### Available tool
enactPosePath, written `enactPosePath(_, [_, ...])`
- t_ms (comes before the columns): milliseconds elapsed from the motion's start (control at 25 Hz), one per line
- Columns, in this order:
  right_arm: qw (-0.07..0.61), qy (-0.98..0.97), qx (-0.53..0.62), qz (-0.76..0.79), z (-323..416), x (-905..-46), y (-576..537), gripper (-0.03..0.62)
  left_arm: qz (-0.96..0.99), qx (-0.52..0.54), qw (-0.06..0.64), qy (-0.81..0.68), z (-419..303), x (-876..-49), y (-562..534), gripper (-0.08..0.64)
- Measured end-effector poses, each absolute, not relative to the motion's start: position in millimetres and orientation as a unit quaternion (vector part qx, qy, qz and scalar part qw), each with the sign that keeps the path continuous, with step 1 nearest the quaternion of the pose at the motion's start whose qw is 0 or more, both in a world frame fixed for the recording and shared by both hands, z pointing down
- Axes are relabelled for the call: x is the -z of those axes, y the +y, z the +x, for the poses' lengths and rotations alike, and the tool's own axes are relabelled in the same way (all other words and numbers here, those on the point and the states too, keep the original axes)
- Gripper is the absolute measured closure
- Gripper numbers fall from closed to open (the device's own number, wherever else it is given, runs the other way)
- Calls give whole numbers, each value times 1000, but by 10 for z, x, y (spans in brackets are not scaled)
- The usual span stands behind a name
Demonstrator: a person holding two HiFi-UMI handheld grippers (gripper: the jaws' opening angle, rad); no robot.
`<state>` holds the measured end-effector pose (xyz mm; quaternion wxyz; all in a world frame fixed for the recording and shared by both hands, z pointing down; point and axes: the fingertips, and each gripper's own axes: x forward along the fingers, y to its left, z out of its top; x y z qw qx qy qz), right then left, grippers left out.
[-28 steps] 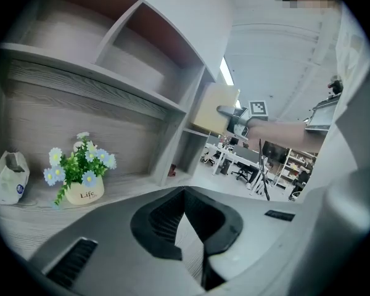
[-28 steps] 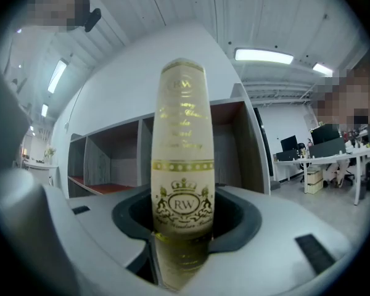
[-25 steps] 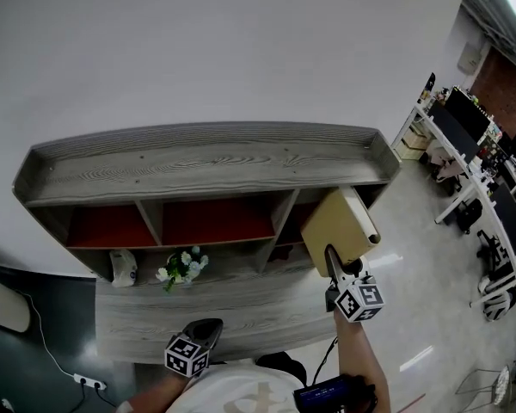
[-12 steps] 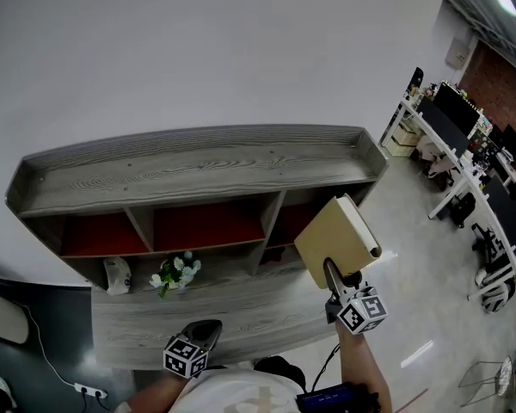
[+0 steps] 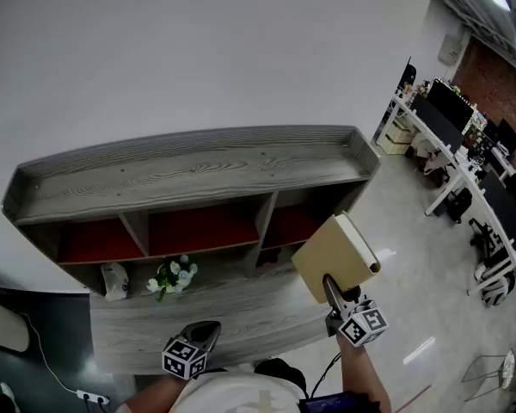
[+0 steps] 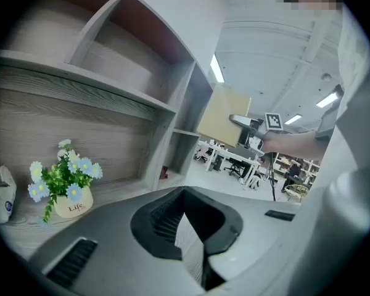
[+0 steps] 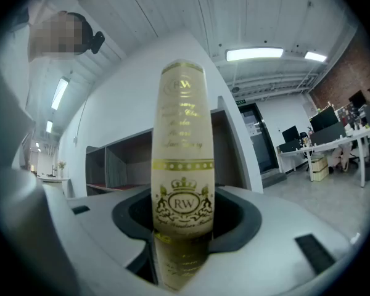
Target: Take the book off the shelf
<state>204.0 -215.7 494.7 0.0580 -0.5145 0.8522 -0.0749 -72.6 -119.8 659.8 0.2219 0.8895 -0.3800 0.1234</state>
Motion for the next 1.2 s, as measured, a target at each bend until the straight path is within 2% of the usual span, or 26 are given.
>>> enactPosePath(640, [32, 869, 111, -480, 1938, -5465, -1638, 380, 896, -110, 209, -376, -582, -6483, -1323, 552])
enactPosePath(1200, [41, 867, 145, -474, 1958, -5791, -1245, 380, 901, -115, 206, -365, -358, -6460, -1250, 552])
